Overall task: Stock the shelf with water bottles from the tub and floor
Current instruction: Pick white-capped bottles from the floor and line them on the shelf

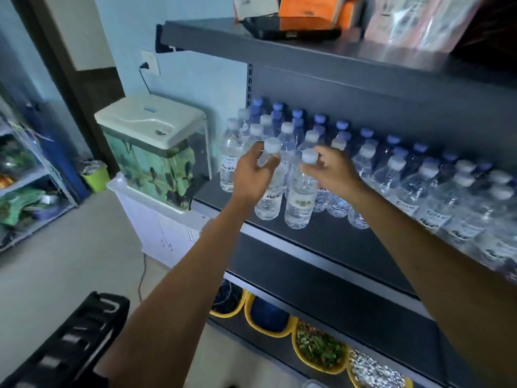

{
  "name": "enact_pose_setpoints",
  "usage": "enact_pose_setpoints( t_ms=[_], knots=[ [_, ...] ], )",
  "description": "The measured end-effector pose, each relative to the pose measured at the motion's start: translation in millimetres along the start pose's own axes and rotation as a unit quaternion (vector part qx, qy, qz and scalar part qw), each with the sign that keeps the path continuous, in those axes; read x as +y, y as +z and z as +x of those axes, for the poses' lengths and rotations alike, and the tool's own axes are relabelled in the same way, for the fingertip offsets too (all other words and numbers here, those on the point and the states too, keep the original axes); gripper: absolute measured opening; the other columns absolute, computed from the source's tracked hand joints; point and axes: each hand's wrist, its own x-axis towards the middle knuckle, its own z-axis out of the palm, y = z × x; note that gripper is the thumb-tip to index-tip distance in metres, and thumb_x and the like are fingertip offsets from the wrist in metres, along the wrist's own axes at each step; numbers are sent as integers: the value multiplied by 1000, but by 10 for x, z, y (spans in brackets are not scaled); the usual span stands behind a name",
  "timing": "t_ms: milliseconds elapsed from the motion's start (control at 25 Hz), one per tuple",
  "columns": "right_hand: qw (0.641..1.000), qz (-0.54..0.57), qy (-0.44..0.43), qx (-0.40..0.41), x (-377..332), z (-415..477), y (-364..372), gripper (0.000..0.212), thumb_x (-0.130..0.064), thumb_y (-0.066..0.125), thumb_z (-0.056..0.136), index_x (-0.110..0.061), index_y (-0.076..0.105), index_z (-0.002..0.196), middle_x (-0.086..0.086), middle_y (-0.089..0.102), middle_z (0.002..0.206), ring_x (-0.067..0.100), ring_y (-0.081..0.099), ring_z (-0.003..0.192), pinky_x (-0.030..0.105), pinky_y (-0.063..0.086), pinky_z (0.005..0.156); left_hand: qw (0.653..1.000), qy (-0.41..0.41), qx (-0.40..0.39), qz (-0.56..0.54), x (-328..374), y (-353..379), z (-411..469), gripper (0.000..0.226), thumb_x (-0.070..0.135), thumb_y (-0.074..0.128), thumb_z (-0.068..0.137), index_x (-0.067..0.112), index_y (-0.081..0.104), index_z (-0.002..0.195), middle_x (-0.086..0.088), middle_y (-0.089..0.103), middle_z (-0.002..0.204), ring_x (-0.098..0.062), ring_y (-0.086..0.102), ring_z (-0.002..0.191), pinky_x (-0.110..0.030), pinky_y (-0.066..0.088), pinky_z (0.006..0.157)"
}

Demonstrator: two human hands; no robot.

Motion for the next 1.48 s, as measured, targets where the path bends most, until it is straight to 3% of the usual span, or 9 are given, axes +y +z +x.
enact_pose_setpoints(
  t_ms=[200, 400, 600, 840, 960, 1080, 1200, 1320, 1480],
  knots=[
    [999, -5, 8, -36, 190, 229, 49, 12, -22, 73, 93, -25, 63, 98, -17, 63, 85, -14, 57, 70, 10, 41, 63, 998, 16, -63, -19, -396, 114, 348, 27, 21, 62, 100, 21, 63, 127, 14, 69, 119, -11, 60, 117, -37, 48, 101],
    [993, -62, 42, -92, 126, 252, 79, 43, -29, 66, 96, -18, 48, 134, 5, 63, 127, 24, 62, 114, 44, 51, 93, 991, 110, -79, 11, -619, 113, 517, 31, 35, 55, 99, 22, 61, 128, 16, 67, 117, -3, 62, 114, -30, 50, 96],
    [978, -175, 109, -11, 137, 156, 292, 88, -73, 73, 68, -19, 49, 134, 3, 57, 133, 19, 61, 114, 42, 53, 95, 994, 100, 5, 48, -835, 126, 296, 54, 39, 69, 88, 21, 50, 135, 5, 51, 124, -4, 53, 112, -4, 39, 92],
    [982, -42, 75, 169, 337, -110, 768, 66, -34, 81, 84, -18, 43, 136, -5, 51, 133, 9, 54, 109, 27, 48, 80, 995, -76, 13, 56, -1225, 189, -46, 73, 41, 88, 74, 22, 41, 126, 4, 49, 115, -19, 55, 107, -40, 53, 95],
    [972, 68, 57, 216, 428, -176, 900, 60, -29, 75, 88, -21, 42, 138, -22, 54, 127, 9, 64, 110, 28, 56, 76, 992, -94, 16, 77, -1319, 195, -10, 58, 46, 85, 77, 24, 44, 112, 6, 52, 105, -16, 55, 97, -40, 53, 88],
    [960, 96, 65, 254, 549, -241, 1089, 66, -29, 75, 87, -17, 41, 142, -6, 46, 136, 14, 63, 114, 29, 58, 76, 993, -76, 22, 88, -1402, 231, -9, 48, 49, 81, 80, 23, 48, 102, 6, 50, 102, -14, 53, 88, -33, 48, 77],
    [958, 68, 143, 241, 727, -347, 1356, 77, -34, 85, 78, -24, 41, 140, -6, 38, 132, 14, 54, 119, 35, 55, 97, 994, -77, 38, 68, -1472, 258, -44, 50, 51, 79, 82, 21, 56, 115, 4, 50, 108, -14, 54, 93, -24, 43, 79],
    [953, 68, 163, 246, 885, -478, 1551, 56, -31, 81, 84, -30, 47, 128, -2, 48, 126, 16, 56, 114, 47, 57, 92, 993, -89, 44, 61, -1501, 274, -69, 55, 52, 76, 85, 22, 56, 126, 6, 55, 109, -13, 57, 98, -19, 43, 77],
    [955, 68, 150, 247, 917, -505, 1544, 49, -36, 66, 91, -43, 43, 133, -15, 55, 130, 6, 55, 123, 37, 57, 98, 992, -80, 58, 74, -1514, 303, -90, 41, 50, 70, 91, 21, 58, 117, 8, 59, 108, -13, 60, 95, -37, 56, 83]
  ],
)
